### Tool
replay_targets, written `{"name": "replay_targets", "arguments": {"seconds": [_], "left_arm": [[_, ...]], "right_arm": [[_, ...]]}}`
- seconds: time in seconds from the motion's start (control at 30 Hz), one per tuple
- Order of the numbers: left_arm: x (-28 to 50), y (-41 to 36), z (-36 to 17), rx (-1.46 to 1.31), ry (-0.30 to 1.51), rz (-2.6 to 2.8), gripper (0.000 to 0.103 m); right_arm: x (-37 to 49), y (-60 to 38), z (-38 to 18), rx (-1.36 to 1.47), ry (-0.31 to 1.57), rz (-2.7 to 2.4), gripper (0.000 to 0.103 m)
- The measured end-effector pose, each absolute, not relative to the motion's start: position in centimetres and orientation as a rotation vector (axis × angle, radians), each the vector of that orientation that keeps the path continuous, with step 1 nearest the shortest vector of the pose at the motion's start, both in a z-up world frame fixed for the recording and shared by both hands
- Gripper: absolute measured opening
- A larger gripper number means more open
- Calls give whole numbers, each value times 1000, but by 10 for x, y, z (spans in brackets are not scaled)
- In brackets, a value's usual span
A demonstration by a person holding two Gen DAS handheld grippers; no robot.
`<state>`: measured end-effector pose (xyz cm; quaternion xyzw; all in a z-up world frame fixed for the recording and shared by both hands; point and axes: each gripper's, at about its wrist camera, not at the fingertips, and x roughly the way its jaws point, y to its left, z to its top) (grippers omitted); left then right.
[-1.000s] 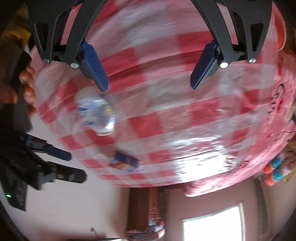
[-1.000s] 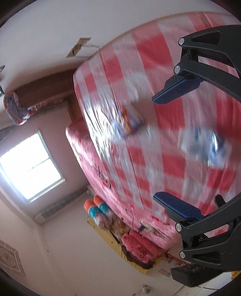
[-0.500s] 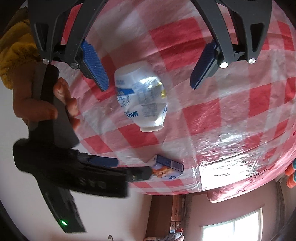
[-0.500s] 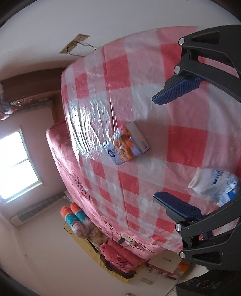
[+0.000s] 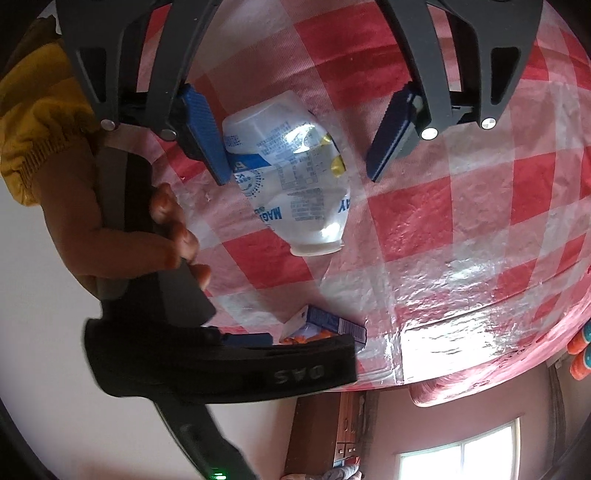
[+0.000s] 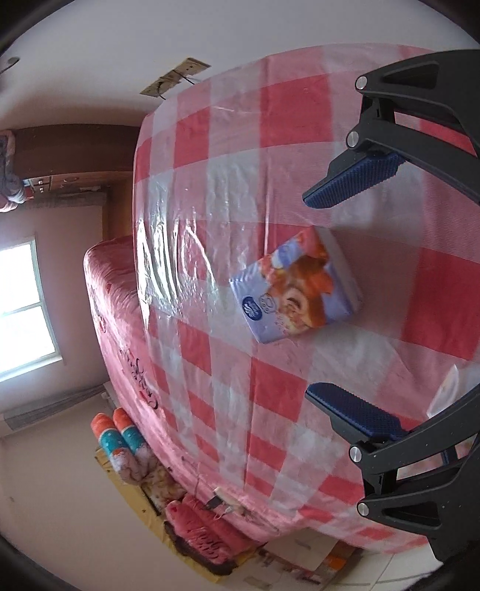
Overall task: Collect trash
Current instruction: 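Grasp the Magicday bottle with the left tool while the right grasps the tissue pack, then lift the bottle and tissue pack and carry them toward the orange bucket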
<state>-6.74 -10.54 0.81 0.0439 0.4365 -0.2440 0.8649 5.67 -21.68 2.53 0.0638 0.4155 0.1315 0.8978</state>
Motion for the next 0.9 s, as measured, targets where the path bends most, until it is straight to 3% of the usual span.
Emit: {"name": "replay_targets", "arguments": {"seconds": [0.1, 0.17, 0.37, 0.53, 0.67, 0.9], "left_arm": [[-66, -105, 8, 88, 905, -505, 71], [-64, -105, 8, 84, 902, -503, 70], [-65, -108, 8, 85, 890, -491, 73], [-70, -117, 7, 133, 876, -482, 75], [-70, -117, 7, 142, 878, -460, 66], [-76, -109, 10, 123, 885, -469, 66]], "right_arm": [[62, -211, 24, 101, 850, 259, 90], [66, -208, 21, 80, 857, 246, 76], [70, -206, 15, 45, 869, 220, 64], [69, -209, 14, 54, 863, 222, 63], [64, -212, 16, 64, 846, 218, 63], [48, -205, 19, 34, 838, 224, 62]]}}
